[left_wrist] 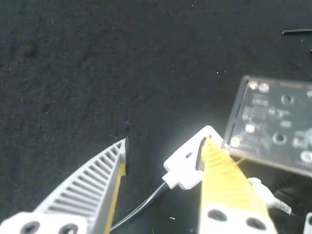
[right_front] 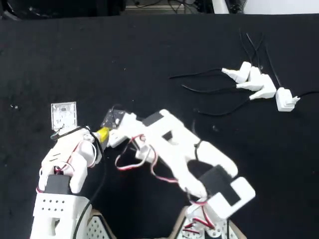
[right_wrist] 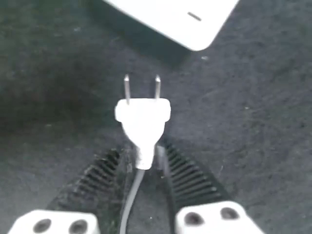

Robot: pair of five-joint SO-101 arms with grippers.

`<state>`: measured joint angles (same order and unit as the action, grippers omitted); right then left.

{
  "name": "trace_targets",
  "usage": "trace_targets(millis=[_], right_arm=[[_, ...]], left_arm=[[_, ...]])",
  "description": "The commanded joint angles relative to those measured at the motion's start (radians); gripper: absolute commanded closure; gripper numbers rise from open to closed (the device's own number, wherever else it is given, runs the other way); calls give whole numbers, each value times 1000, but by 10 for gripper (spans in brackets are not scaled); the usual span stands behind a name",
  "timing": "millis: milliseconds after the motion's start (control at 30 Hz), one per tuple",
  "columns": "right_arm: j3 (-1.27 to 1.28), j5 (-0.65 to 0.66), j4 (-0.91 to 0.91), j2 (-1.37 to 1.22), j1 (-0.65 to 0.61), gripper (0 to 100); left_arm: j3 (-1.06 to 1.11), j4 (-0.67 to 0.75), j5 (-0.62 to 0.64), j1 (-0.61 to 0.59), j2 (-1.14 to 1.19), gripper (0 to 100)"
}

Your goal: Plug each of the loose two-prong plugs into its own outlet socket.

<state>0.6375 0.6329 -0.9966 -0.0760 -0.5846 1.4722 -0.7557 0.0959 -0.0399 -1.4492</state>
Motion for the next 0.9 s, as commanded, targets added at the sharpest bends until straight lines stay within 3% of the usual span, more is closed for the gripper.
trace_targets(millis=[0, 267, 400, 600, 867], right_arm=[[19, 18, -3, 45, 43, 988], [21, 11, -3, 377, 26, 988], [19, -63, 54, 389, -32, 988], [-7, -126, 92, 409, -95, 988], [-47, -130, 87, 412, -97, 988]], left_arm=[[-21, -3, 2, -7, -11, 751], [-64, 0, 52, 2, -11, 751], [-116, 0, 130, 19, -11, 751], [-122, 0, 129, 125, -11, 751], [-85, 15, 66, 128, -11, 751]])
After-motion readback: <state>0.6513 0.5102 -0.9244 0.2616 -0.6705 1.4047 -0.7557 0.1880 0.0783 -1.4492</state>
